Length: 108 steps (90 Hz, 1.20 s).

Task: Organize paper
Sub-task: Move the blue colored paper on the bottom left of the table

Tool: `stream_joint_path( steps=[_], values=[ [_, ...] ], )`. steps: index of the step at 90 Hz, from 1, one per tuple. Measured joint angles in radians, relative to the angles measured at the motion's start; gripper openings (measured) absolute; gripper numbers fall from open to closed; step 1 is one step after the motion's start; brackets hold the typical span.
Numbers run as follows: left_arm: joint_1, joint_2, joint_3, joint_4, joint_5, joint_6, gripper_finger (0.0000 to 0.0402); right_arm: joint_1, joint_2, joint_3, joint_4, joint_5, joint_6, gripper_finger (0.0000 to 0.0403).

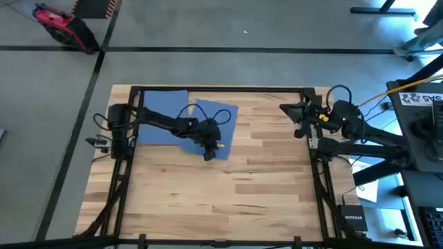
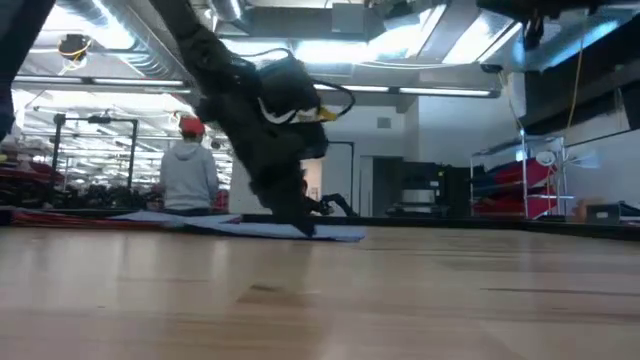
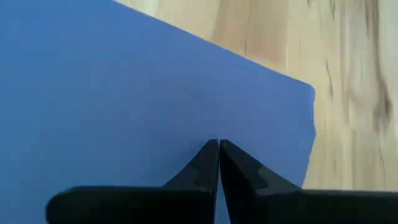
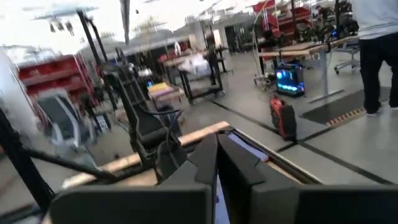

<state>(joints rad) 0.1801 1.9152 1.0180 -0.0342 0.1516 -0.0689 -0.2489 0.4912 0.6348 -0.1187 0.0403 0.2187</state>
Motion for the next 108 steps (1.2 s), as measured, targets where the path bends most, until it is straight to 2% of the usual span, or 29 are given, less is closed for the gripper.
stream_joint_path(
  steps=[25, 35, 47, 67, 77, 91, 108],
  values=[
    [-0.003, 0.187, 0.286, 0.000, -0.005, 0.023, 0.0000, 0.000, 0.097, 0.114, -0.088, -0.008, -0.031, 0.0000],
    [0.010, 0.173, 0.374, -0.023, -0.004, 0.020, 0.0000, 0.000, 0.105, 0.120, -0.098, -0.008, -0.046, 0.0000],
    [0.034, 0.105, 0.443, -0.193, -0.004, 0.038, 0.0000, 0.000, 0.102, 0.121, -0.097, -0.008, -0.048, 0.0000],
    [0.084, 0.075, 0.447, -0.579, -0.073, 0.060, 0.0000, 0.000, 0.109, 0.121, -0.169, -0.008, -0.048, 0.0000],
    [0.100, 0.080, 0.408, -0.673, -0.114, 0.088, 0.0000, 0.000, 0.122, 0.121, -0.204, -0.008, -0.044, 0.0000],
    [0.115, 0.082, 0.325, -0.684, -0.109, 0.072, 0.0000, 0.000, 0.132, 0.121, -0.232, -0.008, -0.043, 0.0000],
    [0.103, 0.076, 0.278, -0.579, -0.063, 0.021, 0.0000, 0.000, 0.133, 0.121, -0.252, -0.008, -0.042, 0.0000]
  ],
)
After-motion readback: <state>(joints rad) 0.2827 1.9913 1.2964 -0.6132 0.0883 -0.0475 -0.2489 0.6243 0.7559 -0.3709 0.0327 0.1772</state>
